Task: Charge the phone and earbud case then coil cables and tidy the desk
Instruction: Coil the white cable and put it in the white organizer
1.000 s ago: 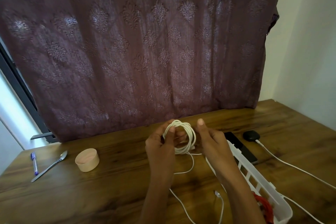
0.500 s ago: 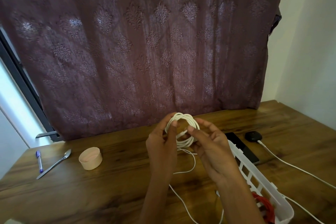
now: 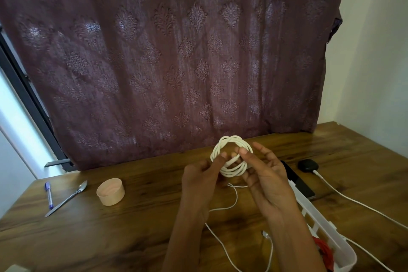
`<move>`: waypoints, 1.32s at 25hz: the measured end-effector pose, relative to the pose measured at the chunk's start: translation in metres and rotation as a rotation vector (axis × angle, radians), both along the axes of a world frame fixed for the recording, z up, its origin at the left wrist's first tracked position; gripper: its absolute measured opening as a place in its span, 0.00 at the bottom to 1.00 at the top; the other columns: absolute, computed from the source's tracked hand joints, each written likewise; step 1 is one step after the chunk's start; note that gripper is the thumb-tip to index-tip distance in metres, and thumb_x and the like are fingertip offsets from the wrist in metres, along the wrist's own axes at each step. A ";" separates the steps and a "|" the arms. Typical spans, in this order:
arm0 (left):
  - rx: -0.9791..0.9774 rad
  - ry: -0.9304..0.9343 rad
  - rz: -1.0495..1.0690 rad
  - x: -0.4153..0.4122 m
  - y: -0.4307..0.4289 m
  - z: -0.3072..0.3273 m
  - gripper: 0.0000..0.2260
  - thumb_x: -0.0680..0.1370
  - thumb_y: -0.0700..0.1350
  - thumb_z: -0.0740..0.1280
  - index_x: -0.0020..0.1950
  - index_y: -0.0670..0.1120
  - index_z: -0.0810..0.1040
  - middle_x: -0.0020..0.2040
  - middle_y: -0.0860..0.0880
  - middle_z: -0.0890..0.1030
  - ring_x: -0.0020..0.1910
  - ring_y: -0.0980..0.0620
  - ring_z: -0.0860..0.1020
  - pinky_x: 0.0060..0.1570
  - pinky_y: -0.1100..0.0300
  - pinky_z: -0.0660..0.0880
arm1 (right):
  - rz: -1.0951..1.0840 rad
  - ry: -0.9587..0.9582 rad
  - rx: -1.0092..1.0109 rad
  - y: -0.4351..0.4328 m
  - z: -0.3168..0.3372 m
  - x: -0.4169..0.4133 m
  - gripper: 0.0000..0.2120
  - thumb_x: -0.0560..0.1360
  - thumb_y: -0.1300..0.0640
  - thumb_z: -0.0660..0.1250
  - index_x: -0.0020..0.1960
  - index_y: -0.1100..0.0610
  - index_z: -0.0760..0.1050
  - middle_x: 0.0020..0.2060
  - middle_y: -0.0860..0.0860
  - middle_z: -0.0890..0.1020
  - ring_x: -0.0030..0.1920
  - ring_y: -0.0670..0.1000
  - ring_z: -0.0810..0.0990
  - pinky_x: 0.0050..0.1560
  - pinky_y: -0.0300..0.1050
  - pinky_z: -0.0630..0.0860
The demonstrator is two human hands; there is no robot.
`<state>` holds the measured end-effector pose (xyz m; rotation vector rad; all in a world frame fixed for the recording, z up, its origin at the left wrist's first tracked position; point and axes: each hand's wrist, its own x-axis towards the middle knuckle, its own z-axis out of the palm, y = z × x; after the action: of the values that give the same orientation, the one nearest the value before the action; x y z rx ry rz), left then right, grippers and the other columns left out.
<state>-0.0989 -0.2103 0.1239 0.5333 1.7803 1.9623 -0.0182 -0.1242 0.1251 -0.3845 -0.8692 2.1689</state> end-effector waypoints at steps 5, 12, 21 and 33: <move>0.105 -0.051 0.055 0.003 0.004 0.000 0.05 0.71 0.45 0.72 0.39 0.43 0.84 0.38 0.45 0.85 0.40 0.48 0.84 0.42 0.55 0.81 | 0.017 -0.128 0.130 0.001 -0.004 0.001 0.25 0.60 0.59 0.74 0.56 0.59 0.74 0.45 0.57 0.85 0.46 0.53 0.85 0.44 0.44 0.82; 0.168 -0.243 -0.140 0.001 0.004 -0.009 0.15 0.65 0.57 0.69 0.37 0.46 0.85 0.39 0.47 0.85 0.36 0.55 0.82 0.34 0.63 0.78 | 0.176 -0.241 0.094 0.003 -0.014 -0.001 0.18 0.65 0.52 0.71 0.49 0.63 0.80 0.45 0.59 0.84 0.47 0.55 0.83 0.53 0.50 0.77; 0.171 -0.340 -0.081 0.001 0.011 -0.023 0.15 0.64 0.51 0.71 0.39 0.40 0.82 0.36 0.44 0.85 0.35 0.52 0.83 0.33 0.61 0.80 | 0.046 -0.432 0.364 0.021 -0.015 0.020 0.12 0.70 0.63 0.71 0.52 0.59 0.77 0.37 0.55 0.86 0.38 0.49 0.85 0.35 0.39 0.81; -0.363 0.256 -0.152 0.058 0.061 -0.100 0.12 0.73 0.47 0.70 0.54 0.54 0.75 0.56 0.55 0.77 0.50 0.61 0.75 0.40 0.71 0.73 | -0.266 -0.723 0.357 0.080 -0.088 0.085 0.13 0.69 0.63 0.72 0.54 0.59 0.80 0.42 0.59 0.85 0.42 0.56 0.84 0.37 0.41 0.80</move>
<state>-0.0407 -0.1492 0.0238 0.7934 2.1201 1.4748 0.0667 -0.0437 0.0376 -1.0655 -1.4681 1.5794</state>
